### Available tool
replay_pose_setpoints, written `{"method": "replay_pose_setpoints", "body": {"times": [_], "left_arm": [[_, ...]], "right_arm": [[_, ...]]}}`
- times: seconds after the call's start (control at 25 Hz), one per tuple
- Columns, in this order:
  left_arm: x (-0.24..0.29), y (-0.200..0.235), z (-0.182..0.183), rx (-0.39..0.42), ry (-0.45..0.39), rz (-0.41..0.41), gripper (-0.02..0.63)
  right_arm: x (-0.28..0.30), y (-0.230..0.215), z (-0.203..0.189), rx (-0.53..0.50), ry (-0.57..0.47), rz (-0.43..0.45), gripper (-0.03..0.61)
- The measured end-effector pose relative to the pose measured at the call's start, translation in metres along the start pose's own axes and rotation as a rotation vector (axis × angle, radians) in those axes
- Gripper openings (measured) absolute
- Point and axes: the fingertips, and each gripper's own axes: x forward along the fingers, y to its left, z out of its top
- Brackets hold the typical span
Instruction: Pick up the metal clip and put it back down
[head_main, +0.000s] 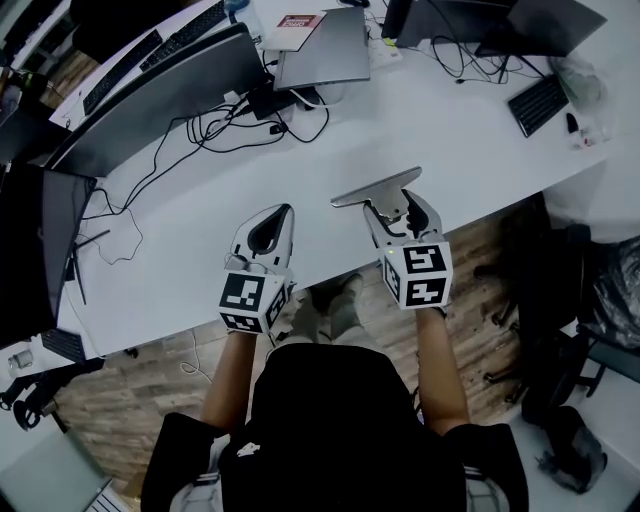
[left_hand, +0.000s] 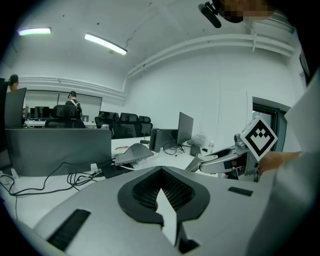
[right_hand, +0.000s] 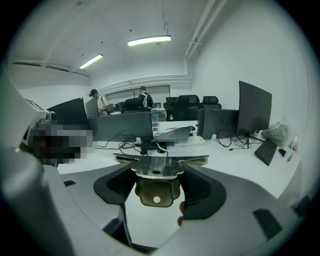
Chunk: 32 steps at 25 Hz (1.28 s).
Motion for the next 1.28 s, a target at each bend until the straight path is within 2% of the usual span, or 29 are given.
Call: {"method": "replay_pose_setpoints", "body": {"times": [0.56, 1.28], "left_arm": [[0.011, -0.002, -0.053, -0.032, 0.095, -0.022, 0.009], [0.021, -0.002, -0.1, -0.042, 0.18, -0.027, 0.009]], "right_arm": [[0.022, 0.007, -0.063, 0.01, 0.127, 0.023, 0.302], [0.046, 0.015, -0.122, -0.018, 0.247, 0.042, 0.302]]}}
